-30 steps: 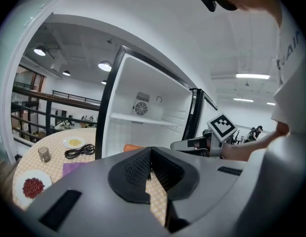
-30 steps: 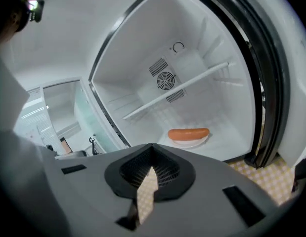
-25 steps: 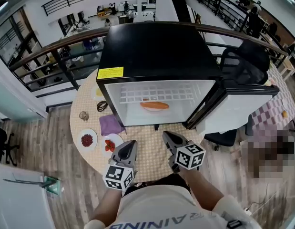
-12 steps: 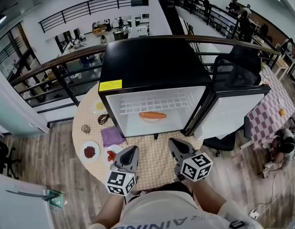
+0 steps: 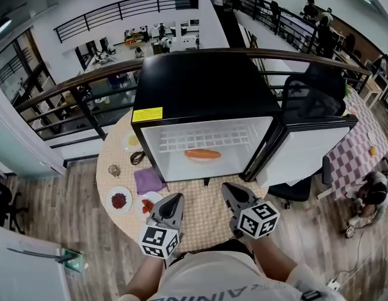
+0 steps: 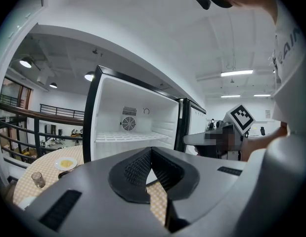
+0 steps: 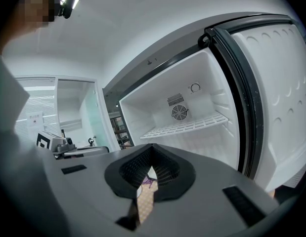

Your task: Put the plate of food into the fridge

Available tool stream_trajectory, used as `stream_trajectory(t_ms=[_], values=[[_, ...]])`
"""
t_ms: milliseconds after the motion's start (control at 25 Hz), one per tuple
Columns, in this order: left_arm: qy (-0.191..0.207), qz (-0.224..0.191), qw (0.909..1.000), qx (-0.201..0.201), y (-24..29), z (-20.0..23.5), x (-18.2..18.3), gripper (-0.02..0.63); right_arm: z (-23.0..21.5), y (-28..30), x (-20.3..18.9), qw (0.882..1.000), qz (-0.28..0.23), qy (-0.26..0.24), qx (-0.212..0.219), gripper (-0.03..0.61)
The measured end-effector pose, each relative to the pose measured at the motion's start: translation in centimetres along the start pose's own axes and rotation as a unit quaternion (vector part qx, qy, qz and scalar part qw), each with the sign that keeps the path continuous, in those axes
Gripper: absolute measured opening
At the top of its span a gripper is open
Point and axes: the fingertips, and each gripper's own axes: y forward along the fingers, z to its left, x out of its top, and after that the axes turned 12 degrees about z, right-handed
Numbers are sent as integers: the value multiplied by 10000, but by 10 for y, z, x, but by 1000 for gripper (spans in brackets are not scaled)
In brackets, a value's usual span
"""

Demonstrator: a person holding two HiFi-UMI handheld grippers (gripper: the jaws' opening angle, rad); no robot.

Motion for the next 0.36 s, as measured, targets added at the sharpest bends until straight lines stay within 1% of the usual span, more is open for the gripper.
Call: stream_trajectory(t_ms=[120,360], values=[[48,36,9999,93,3,5,-4,8,-3,4,-1,10000,-2,39,22,20],[-30,44,9998,178,6,1,0,8,-10,2,-3,9998,89,129,92,20]])
